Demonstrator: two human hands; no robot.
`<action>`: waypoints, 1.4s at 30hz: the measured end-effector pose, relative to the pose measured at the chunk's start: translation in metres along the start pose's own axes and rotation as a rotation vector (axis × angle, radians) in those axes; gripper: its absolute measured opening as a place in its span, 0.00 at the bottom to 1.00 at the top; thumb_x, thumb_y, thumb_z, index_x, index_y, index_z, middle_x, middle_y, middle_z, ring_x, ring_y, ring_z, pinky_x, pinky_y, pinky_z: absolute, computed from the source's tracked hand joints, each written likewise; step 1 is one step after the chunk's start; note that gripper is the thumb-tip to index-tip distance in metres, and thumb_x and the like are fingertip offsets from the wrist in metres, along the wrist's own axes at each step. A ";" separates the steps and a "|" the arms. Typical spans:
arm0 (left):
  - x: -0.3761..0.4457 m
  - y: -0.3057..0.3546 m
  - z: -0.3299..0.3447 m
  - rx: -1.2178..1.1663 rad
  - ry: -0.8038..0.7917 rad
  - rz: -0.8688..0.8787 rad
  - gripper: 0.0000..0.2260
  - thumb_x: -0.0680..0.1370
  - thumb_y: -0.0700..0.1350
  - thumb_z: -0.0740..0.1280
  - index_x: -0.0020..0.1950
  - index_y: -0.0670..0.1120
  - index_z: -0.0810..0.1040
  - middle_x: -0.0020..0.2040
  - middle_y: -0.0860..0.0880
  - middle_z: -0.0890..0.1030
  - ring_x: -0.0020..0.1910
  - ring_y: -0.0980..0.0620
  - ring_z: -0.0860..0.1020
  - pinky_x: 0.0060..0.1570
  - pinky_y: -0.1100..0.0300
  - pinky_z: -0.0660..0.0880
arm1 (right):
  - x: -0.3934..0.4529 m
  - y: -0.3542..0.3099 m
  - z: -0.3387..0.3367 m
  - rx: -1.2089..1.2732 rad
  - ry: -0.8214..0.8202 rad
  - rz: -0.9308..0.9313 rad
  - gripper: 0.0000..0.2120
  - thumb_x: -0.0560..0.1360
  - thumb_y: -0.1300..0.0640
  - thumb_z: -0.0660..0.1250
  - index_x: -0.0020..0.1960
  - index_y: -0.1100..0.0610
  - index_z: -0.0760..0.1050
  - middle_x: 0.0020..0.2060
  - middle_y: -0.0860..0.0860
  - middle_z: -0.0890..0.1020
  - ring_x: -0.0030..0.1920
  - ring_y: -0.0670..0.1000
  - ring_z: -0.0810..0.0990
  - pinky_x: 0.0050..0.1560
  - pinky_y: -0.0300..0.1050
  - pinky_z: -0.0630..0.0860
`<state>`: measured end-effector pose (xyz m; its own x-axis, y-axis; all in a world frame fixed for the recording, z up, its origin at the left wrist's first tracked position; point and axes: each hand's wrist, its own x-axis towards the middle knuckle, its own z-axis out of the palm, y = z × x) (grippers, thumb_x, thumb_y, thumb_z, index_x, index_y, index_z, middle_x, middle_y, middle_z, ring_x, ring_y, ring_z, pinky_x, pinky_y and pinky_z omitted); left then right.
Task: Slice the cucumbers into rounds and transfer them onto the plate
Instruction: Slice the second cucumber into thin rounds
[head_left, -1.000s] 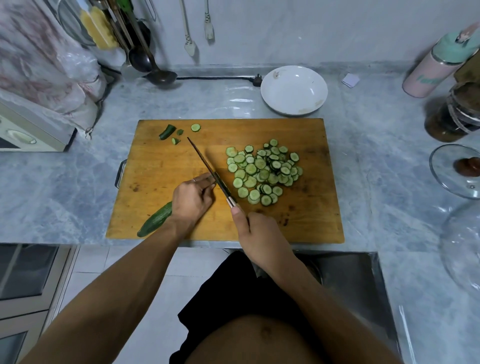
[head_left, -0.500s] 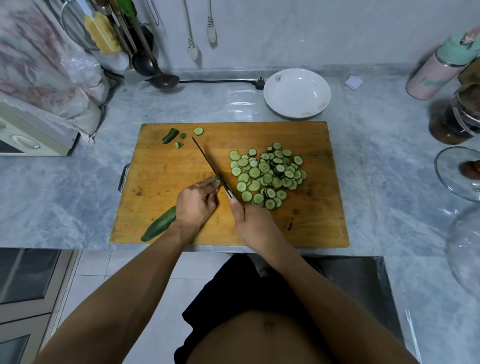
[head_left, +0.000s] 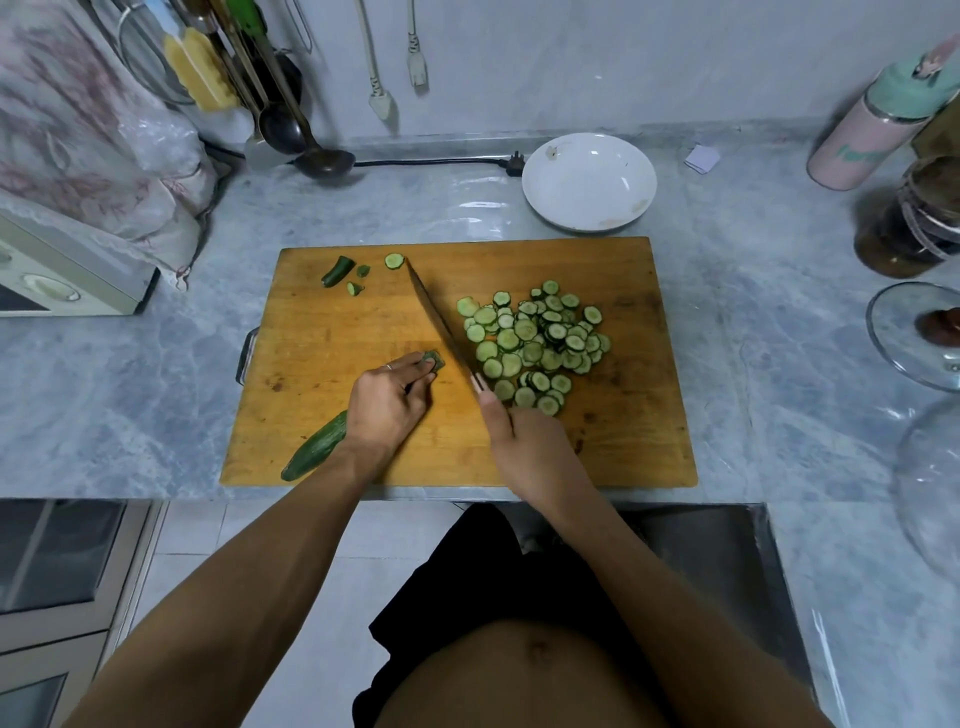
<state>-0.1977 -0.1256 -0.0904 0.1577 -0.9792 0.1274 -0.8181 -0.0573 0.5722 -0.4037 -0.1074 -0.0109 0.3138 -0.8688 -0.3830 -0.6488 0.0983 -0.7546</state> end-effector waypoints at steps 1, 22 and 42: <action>0.000 -0.002 0.000 0.008 -0.008 0.006 0.10 0.75 0.38 0.70 0.55 0.44 0.85 0.56 0.45 0.83 0.57 0.52 0.81 0.63 0.61 0.73 | -0.003 -0.001 0.003 -0.005 -0.006 -0.014 0.28 0.84 0.41 0.49 0.29 0.55 0.64 0.25 0.51 0.68 0.25 0.47 0.68 0.29 0.43 0.61; 0.000 0.006 -0.004 0.065 -0.090 0.019 0.13 0.73 0.40 0.64 0.53 0.43 0.86 0.59 0.46 0.83 0.53 0.48 0.83 0.56 0.59 0.77 | 0.007 -0.003 0.015 -0.092 -0.057 0.011 0.30 0.82 0.36 0.46 0.32 0.56 0.65 0.33 0.55 0.72 0.36 0.55 0.73 0.34 0.46 0.63; -0.010 0.008 -0.006 0.179 -0.002 0.076 0.13 0.72 0.39 0.73 0.55 0.49 0.85 0.56 0.49 0.84 0.54 0.46 0.81 0.46 0.50 0.81 | -0.002 0.011 0.001 0.004 0.022 0.005 0.26 0.83 0.41 0.49 0.41 0.57 0.73 0.33 0.51 0.74 0.35 0.51 0.75 0.34 0.44 0.67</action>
<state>-0.2025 -0.1156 -0.0826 0.0910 -0.9825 0.1628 -0.9128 -0.0169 0.4081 -0.4112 -0.1041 -0.0188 0.2952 -0.8789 -0.3747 -0.6476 0.1043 -0.7548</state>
